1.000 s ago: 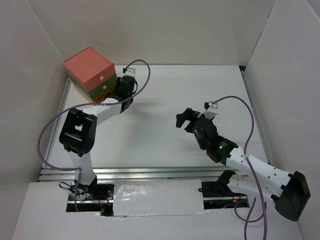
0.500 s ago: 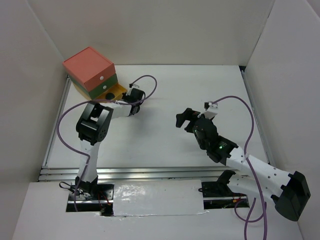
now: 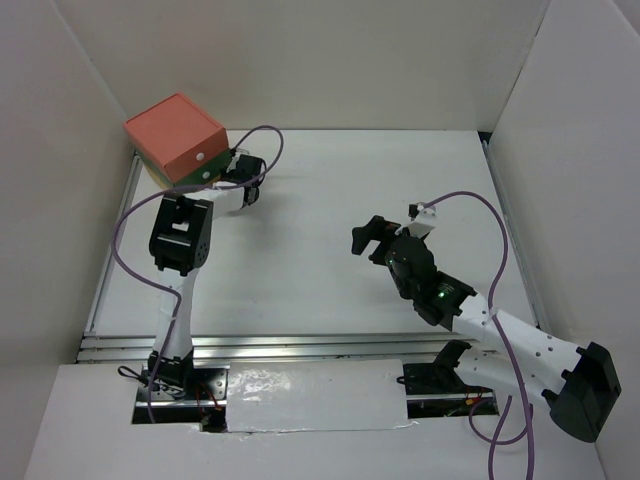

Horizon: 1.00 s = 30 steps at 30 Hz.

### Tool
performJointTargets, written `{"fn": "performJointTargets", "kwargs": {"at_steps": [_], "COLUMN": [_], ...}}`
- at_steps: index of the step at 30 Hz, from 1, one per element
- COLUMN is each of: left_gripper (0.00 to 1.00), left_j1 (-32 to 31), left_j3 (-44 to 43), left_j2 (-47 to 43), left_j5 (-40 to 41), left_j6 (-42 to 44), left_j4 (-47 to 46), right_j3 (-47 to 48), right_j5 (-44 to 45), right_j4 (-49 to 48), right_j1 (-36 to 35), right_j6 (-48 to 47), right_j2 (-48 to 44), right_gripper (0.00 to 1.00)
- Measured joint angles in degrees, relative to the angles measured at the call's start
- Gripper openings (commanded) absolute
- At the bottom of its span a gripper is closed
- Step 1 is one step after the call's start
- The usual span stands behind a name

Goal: Organize the makeup

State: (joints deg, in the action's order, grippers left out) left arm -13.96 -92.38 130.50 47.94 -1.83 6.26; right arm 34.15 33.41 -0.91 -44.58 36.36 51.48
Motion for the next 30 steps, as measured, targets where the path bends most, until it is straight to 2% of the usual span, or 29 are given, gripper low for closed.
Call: {"fn": "performJointTargets", "kwargs": {"at_steps": [8, 10, 13, 14, 17, 19, 24, 30], "left_gripper": [0.0, 0.06, 0.37, 0.56, 0.9, 0.99, 0.99, 0.99], "left_j1": [2.21, 2.23, 1.42, 0.9, -2.97, -7.34, -14.86, -15.28], "left_j3": [-2.32, -1.97, 1.6, 3.78, 11.43, 14.36, 17.46, 26.56], "left_j2": [1.77, 1.7, -0.48, -2.12, -9.05, -14.67, -31.1, -57.55], "left_j5": [0.79, 0.9, 1.11, 1.2, 0.92, -0.83, -11.8, -15.87], "left_j6": [-2.82, -3.15, -3.52, -3.54, -3.8, -4.96, -14.27, -28.92], "left_j4": [3.54, 3.23, 2.01, 1.68, -0.04, 0.5, 2.4, 6.32], "right_j3": [0.0, 0.0, 0.0, 0.0, 0.0, 0.0, 0.02, 3.41], "right_j5": [-0.02, 0.0, 0.0, 0.0, 0.15, 0.31, 0.48, 1.03], "right_j4": [-0.13, -0.22, -0.42, -0.48, -0.5, -0.52, -0.28, 6.25], "right_j1": [0.0, 0.0, 0.0, 0.0, 0.0, 0.0, 0.0, 0.0], "right_j6": [-0.02, -0.02, -0.02, -0.02, 0.0, -0.02, -0.04, -0.02], "right_j2": [0.79, 1.18, 1.42, 1.42, 1.42, 1.4, -0.02, -5.84], "right_gripper": [1.0, 1.0, 1.0, 1.0, 1.0, 1.0, 1.0, 1.0]}}
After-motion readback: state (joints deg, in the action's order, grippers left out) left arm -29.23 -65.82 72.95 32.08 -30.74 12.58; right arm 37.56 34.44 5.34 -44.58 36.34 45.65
